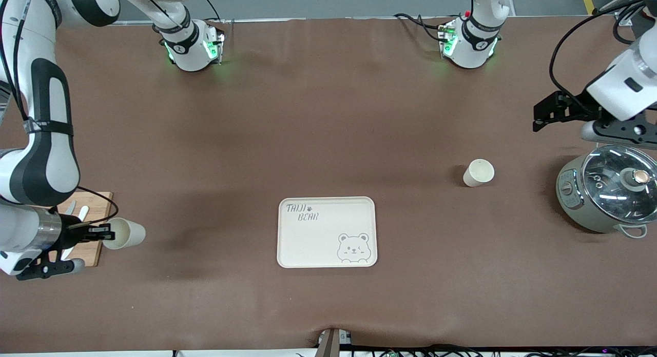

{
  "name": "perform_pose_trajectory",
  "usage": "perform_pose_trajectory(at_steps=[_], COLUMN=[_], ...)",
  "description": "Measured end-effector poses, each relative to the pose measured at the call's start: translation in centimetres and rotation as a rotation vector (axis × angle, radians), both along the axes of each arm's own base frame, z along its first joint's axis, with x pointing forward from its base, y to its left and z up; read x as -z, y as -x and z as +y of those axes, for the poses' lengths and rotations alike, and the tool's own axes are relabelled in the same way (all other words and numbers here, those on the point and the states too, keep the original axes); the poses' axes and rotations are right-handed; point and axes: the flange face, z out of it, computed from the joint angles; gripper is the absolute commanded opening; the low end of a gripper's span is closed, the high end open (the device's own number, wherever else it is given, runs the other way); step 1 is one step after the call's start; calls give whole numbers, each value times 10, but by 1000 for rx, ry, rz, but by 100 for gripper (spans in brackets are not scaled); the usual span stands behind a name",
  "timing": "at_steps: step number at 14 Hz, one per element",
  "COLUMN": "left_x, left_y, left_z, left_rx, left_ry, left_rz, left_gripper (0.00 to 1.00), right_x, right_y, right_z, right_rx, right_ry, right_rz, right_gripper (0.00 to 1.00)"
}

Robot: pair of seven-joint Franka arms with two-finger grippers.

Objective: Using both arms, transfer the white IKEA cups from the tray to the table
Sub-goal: 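Lower the cup beside the cutting board and open the right gripper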

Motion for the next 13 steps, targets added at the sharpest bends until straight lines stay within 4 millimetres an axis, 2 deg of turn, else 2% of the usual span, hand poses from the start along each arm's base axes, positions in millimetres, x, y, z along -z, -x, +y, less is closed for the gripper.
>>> perform_pose_trajectory(at_steps=[2,7,10,13], left_x=[5,10,8,2], left_y=[-1,-5,-5,-1], left_z=[2,22,36,33], left_rx=[-4,-39,-60,-53], left_ry=[-3,0,0,1], left_rz=[2,4,0,-10], left_gripper=[100,100,100,100], right_x=[13,74,95,121], right_y=[-4,-9,-12,-15], right_z=[-6,-17,-20,-21], right_rx=[3,21,28,33], right_ry=[20,17,16,14], right_rz=[-26,-59,-81,-98], right_gripper=[0,0,0,0])
